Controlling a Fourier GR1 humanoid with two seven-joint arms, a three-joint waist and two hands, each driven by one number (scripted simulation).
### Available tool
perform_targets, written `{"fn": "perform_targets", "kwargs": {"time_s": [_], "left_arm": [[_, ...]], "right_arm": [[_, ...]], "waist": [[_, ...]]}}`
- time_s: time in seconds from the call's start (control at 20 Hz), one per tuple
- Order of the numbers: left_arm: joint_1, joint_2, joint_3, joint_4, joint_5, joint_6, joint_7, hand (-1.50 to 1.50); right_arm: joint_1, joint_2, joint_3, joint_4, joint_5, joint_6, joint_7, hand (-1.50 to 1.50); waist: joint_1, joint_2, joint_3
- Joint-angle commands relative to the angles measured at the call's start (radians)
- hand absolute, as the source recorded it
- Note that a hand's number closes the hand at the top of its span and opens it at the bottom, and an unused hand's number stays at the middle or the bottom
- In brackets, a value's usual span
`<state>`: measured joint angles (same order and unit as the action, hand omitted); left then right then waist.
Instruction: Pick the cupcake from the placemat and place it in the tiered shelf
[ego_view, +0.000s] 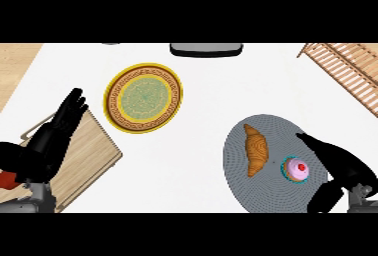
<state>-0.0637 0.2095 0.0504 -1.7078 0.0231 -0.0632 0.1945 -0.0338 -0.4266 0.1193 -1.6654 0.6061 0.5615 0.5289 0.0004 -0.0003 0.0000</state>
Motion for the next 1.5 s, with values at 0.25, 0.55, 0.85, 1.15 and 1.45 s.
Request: {"fn": "perform_targets", "kwargs": {"time_s": [0.25, 0.55, 0.85, 1.15, 1.45], "left_arm": [[-0.058, 0.011, 0.068, 0.068, 0.016, -0.045, 0.001, 0.0], [-0.05, -0.019, 0.039, 0.004, -0.018, -0.028, 0.032, 0.0], [0.008, -0.032, 0.039, 0.009, -0.026, -0.057, -0.024, 0.0], [-0.044, -0.045, 0.04, 0.101, -0.051, -0.041, -0.07, 0.0], [-0.041, -0.029, 0.065, 0.026, -0.016, -0.053, 0.02, 0.0]], "right_arm": [[-0.039, 0.049, -0.024, 0.159, 0.062, 0.017, -0.096, -1.5], [-0.02, 0.142, 0.018, 0.206, 0.134, -0.065, -0.111, -1.5], [-0.055, 0.089, -0.055, 0.327, 0.156, -0.088, -0.247, -1.5], [0.011, 0.062, -0.032, 0.368, 0.292, -0.353, -0.399, 1.5], [0.001, 0.06, -0.055, 0.362, 0.342, -0.438, -0.436, 1.5]], "waist": [[0.0, 0.001, 0.0], [0.001, 0.0, 0.0], [0.003, 0.0, 0.0], [-0.002, 0.003, 0.0], [0.001, 0.0, 0.0]]}}
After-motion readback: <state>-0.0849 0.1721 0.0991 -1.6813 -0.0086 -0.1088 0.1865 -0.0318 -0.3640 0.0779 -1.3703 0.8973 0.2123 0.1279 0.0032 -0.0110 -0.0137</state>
